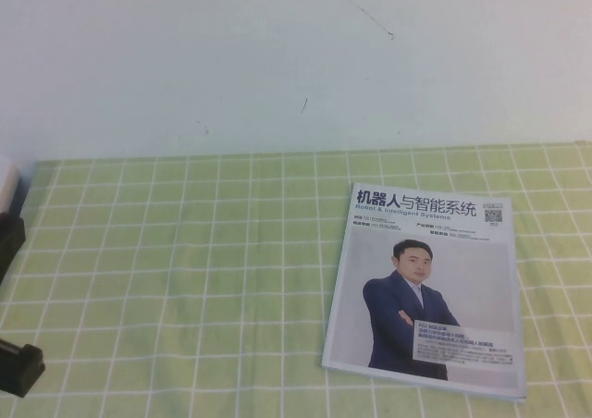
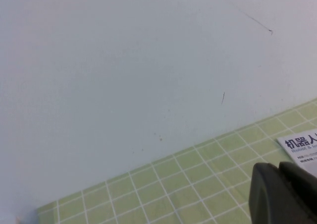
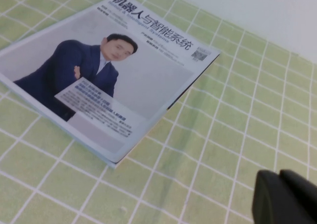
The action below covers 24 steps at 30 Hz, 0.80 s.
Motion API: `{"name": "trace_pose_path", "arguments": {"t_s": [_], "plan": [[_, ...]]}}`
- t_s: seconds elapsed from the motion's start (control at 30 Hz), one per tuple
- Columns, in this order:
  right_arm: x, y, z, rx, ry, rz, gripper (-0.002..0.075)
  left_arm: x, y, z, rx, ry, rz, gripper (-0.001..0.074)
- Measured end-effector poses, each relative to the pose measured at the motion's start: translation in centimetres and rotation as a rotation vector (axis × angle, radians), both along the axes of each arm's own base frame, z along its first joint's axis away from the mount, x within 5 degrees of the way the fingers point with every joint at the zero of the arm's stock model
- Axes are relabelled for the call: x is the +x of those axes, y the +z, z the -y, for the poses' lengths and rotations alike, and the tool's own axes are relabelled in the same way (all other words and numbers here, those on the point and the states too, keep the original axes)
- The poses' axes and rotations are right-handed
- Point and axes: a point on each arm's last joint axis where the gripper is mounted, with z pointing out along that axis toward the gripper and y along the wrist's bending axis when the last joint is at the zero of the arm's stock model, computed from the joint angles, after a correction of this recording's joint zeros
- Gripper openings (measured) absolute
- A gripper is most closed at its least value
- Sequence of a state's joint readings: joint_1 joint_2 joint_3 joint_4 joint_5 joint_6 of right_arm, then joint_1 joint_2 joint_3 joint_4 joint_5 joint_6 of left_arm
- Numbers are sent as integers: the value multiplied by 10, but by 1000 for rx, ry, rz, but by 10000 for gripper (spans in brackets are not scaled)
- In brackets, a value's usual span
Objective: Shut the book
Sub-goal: 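Close the open booklet and leave it lying on the table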
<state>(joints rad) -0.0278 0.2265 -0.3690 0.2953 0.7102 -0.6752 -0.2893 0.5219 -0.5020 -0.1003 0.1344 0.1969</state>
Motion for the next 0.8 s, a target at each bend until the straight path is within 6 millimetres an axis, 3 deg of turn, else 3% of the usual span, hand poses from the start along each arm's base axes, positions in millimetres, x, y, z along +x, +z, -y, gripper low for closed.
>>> {"name": "trace_pose_path", "arguments": {"t_s": [0.57, 0.67, 0.8], "plan": [[-1, -1, 0, 2, 3, -12, -4, -5, -3, -2, -56, 6, 55, -4], [-1, -1, 0, 2, 3, -13, -3, -18, -18, -9, -20, 41, 117, -4], [-1, -1, 0, 2, 4, -14, -4, -36, -63, -19, 78, 106, 129, -4]]}}
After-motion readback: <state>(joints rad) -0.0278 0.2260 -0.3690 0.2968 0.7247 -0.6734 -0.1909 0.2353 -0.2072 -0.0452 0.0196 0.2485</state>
